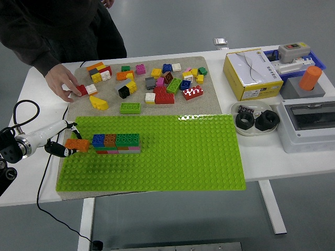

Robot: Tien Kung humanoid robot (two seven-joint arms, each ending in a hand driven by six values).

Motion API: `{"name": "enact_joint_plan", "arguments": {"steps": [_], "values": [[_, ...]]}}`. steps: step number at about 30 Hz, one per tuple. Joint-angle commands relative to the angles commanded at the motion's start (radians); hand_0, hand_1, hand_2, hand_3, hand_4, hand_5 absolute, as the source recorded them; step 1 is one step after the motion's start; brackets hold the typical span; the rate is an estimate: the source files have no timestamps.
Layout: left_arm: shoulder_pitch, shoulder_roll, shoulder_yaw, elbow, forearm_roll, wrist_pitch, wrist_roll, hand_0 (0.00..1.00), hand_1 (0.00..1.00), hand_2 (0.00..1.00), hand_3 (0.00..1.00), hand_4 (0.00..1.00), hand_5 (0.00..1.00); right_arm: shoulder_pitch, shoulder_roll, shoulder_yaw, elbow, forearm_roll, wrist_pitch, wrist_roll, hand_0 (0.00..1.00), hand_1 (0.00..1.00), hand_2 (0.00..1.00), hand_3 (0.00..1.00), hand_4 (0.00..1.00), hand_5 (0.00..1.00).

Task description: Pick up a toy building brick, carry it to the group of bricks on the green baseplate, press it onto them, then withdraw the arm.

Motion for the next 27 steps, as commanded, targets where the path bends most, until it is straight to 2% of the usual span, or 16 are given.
{"name": "enact_joint_plan", "arguments": {"steps": [17, 18, 27], "values": [[0.008, -0.003, -0.002, 0.005, 0.001, -0.002, -0.001, 0.994, 0.953, 0.914, 0.552, 0.658, 0.002, -0.001, 0.000, -0.003, 0.000, 0.003, -0.001, 0.003, 0.713, 0.697, 0.770, 0.965, 0.717, 0.998], [0.008, -0.003, -0.002, 0.005, 0.002, -0.003, -0.001, 0.992, 0.950, 0.919, 0.587, 0.684, 0.002, -0.001, 0.000, -0.003, 0.000, 0.003, -0.001, 0.003, 0.712, 0.697, 0.770, 0.965, 0.718, 0.998], [0.011, -0.005, 0.000, 0.009, 0.005, -0.005, 0.003, 0.990, 0.953, 0.922, 0.611, 0.703, 0.002, -0.001, 0.001, -0.003, 0.000, 0.004, -0.002, 0.005, 0.711, 0.697, 0.769, 0.962, 0.722, 0.998]]}}
